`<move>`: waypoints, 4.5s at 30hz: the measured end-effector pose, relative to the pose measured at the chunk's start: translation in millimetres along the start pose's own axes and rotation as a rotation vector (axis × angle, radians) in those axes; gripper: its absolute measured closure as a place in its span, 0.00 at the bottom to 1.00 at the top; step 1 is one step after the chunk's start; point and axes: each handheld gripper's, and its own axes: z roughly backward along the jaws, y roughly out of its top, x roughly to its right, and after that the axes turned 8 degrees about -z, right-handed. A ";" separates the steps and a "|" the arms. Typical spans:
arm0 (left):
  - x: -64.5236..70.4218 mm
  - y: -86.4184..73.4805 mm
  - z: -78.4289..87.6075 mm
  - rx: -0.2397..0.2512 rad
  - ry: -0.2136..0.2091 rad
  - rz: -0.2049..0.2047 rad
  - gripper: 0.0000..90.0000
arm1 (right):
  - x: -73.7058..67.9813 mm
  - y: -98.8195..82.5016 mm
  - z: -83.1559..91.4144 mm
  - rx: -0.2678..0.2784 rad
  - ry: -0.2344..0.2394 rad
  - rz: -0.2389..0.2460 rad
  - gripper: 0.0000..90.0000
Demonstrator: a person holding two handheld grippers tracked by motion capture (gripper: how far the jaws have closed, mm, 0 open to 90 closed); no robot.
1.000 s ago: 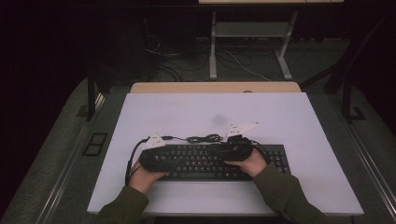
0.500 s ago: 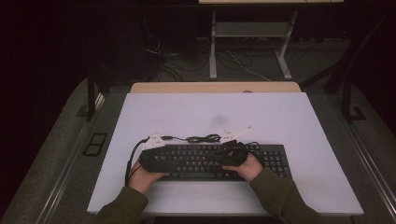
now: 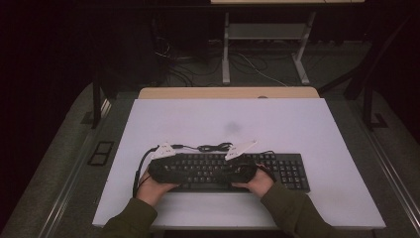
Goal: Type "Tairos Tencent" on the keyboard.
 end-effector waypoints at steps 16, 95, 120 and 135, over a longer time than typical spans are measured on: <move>1.0 0.1 -1.8 -0.005 -0.008 0.004 0.19 | -2.5 -1.2 -4.6 -0.039 0.000 0.024 0.99; 21.5 -6.7 -5.9 -0.094 -0.121 -0.035 0.99 | 28.7 0.4 25.8 0.164 -0.071 -0.073 0.39; 21.6 -5.6 -7.0 -0.102 -0.125 -0.046 0.99 | 28.1 0.6 26.3 0.168 -0.075 -0.075 0.39; 21.0 0.3 -1.7 -0.073 -0.126 -0.051 0.97 | 29.2 0.4 27.6 0.171 -0.077 -0.077 0.39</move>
